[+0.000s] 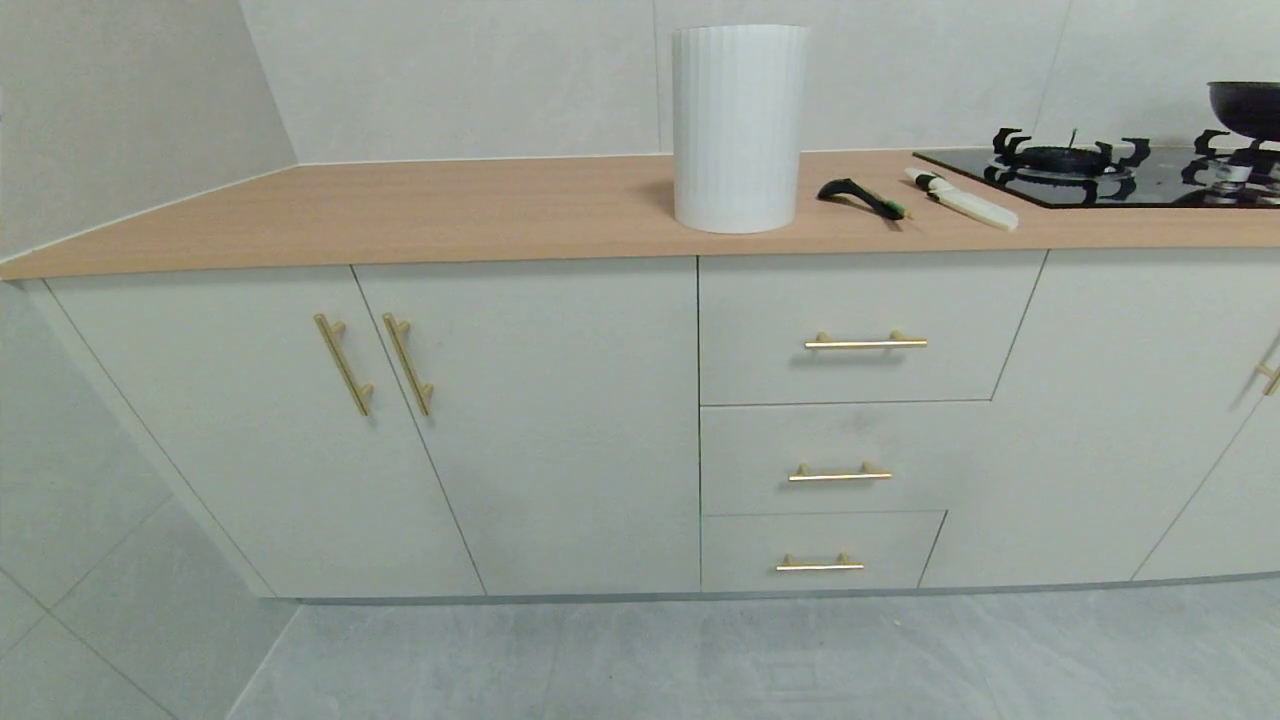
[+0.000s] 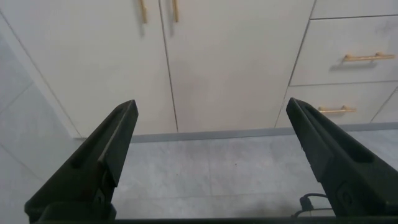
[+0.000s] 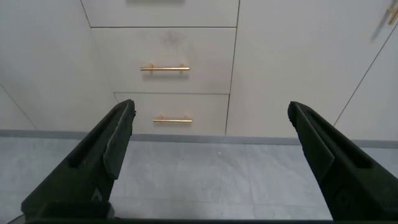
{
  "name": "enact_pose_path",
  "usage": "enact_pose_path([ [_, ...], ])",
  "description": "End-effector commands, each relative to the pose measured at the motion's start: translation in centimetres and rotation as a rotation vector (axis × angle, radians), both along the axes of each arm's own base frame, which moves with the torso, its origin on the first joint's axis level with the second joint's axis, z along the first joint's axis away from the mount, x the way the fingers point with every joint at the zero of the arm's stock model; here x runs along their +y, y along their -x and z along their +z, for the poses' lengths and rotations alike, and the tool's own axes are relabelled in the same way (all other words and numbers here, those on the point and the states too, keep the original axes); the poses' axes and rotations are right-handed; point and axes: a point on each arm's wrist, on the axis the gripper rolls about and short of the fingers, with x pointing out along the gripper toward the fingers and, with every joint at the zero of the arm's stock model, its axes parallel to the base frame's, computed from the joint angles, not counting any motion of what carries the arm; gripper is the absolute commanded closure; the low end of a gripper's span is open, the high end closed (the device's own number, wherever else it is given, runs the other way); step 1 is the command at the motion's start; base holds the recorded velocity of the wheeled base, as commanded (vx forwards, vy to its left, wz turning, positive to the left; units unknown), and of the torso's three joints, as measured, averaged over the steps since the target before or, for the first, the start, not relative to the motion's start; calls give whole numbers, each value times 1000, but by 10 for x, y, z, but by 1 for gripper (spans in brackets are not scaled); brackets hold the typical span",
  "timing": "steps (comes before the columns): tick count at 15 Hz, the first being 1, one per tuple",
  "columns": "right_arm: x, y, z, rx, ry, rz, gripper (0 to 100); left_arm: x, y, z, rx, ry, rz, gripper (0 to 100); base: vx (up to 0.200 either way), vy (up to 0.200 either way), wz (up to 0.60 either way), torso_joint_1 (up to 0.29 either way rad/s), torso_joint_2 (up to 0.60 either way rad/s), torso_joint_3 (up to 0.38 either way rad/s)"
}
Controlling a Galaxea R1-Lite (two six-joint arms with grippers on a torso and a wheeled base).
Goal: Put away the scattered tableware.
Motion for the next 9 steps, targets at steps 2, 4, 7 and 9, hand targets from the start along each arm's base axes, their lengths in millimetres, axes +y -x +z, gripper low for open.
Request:
enact_pose_path([
  [2, 0, 0, 0, 1, 0, 0, 0, 0, 0, 0, 1, -1, 0, 0, 0, 0, 0, 0, 0, 0],
  [4, 0, 0, 0, 1, 0, 0, 0, 0, 0, 0, 1, -1, 0, 0, 100, 0, 0, 1, 4, 4],
  [7, 0, 0, 0, 1, 0, 0, 0, 0, 0, 0, -2, -1, 0, 0, 200, 0, 0, -1, 5, 4],
  [9, 0, 0, 0, 1, -2, -1, 0, 0, 0, 0, 0, -1, 0, 0, 200, 0, 0, 7, -5, -2],
])
